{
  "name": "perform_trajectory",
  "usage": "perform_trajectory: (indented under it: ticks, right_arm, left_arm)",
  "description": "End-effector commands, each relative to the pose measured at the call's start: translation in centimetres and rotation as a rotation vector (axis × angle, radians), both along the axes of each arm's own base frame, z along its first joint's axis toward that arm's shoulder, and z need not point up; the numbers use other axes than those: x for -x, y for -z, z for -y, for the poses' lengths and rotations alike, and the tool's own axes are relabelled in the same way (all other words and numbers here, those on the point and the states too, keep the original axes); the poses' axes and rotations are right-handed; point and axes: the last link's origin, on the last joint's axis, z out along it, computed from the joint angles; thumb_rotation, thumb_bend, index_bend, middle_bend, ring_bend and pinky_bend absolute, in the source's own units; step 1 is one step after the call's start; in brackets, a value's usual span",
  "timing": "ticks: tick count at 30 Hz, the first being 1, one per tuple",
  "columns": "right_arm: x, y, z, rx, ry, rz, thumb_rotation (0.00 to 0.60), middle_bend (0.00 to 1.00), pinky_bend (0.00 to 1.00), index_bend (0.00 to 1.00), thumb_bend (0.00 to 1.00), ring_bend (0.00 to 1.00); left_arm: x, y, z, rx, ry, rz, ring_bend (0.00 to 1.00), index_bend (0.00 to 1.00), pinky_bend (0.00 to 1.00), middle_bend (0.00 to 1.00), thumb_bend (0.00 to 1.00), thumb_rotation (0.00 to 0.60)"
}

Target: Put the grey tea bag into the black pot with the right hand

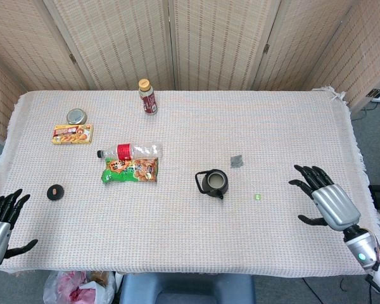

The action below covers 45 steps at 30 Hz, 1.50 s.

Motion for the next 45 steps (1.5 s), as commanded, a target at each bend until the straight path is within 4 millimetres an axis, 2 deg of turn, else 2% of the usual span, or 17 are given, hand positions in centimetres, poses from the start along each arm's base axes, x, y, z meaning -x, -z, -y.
perform_trajectory:
  ticks: [1,5,9,15,18,20,36,45]
  right_arm:
    - [-1.4,-0.5,1.9,-0.017,0.011,-0.011,0.6,0.0,0.0,0.3,0.1,0.0]
    - [-2.0,-0.2,3.3,-0.03,0.039,-0.015,0.6,0.0,0.0,0.31,0.11,0.0]
    - [-1.7,0.6,3.2,-0.025,0.046,-0.027,0.6,0.0,0.0,0.33,0.13,0.0]
    - [-0.5,2.9,3.2,-0.032,0.06,-0.034,0.6,0.0,0.0,0.41,0.16,0.0]
    - [-0.5,3.7,3.7,-0.063,0.059,-0.056,0.6,0.0,0.0,0.42,0.26,0.0]
    - [-0.5,4.2,4.0,-0.073,0.056,-0.072,0.6,0.0,0.0,0.43,0.3,0.0]
    - [-0.5,10.6,6.3,-0.102,0.064,-0.159,0.6,0.0,0.0,0.43,0.3,0.0]
    - [-0.5,13.3,6.6,-0.101,0.052,-0.186,0.6,0.0,0.0,0.43,0.23,0.0]
  left_arm:
    - [0.0,-0.1,-0.2,0.004,0.0,0.006,0.0,0.0,0.0,0.0,0.17,0.6]
    - [0.0,0.0,-0.3,0.016,-0.004,0.004,0.0,0.0,0.0,0.0,0.17,0.6]
    - [0.0,-0.1,-0.4,0.017,-0.01,0.008,0.0,0.0,0.0,0.0,0.17,0.6]
    - [-0.1,0.0,-0.4,0.018,-0.009,0.006,0.0,0.0,0.0,0.0,0.17,0.6]
    - [-0.1,-0.3,-0.3,0.012,0.001,0.015,0.0,0.0,0.0,0.0,0.17,0.6]
    - [0.0,-0.5,-0.4,0.004,0.002,0.026,0.0,0.0,0.0,0.0,0.17,0.6]
    - [0.4,-1.1,-0.3,0.023,0.007,0.051,0.0,0.0,0.0,0.0,0.17,0.6]
    - [0.6,-1.4,-0.4,0.034,0.011,0.073,0.0,0.0,0.0,0.0,0.17,0.6]
